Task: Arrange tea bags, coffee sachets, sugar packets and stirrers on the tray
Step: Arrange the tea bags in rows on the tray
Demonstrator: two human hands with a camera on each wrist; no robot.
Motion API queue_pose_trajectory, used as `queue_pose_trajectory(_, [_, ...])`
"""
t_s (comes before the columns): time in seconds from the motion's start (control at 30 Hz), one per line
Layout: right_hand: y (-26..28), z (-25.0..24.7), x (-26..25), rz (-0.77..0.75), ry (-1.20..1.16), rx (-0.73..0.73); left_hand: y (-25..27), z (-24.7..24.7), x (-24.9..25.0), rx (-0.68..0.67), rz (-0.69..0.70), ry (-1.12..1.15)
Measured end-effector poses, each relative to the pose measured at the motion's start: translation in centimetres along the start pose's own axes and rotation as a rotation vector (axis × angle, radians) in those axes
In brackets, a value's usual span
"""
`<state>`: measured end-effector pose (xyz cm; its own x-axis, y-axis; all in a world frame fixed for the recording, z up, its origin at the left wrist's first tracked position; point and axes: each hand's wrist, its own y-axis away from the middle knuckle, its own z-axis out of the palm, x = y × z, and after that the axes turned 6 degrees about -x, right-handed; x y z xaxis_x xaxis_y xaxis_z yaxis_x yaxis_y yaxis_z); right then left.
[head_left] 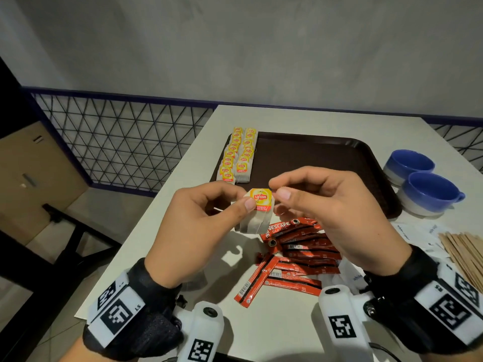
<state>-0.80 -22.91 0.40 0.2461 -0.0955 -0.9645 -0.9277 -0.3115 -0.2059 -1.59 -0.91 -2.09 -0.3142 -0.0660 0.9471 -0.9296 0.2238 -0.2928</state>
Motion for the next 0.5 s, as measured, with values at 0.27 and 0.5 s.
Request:
queue_pose_trajectory(0.27, [-0.51,0.45,0.04,0.025,0.059,-0.021,-0.1,-0.14,0.09,0.018,0.012,0.008])
queue_pose_trajectory(0.5, [-1.01,0.43,-0.1,0.016,0.045,-0.041,-0.23,-0.55,-0.03,0.032,0.026,0.003])
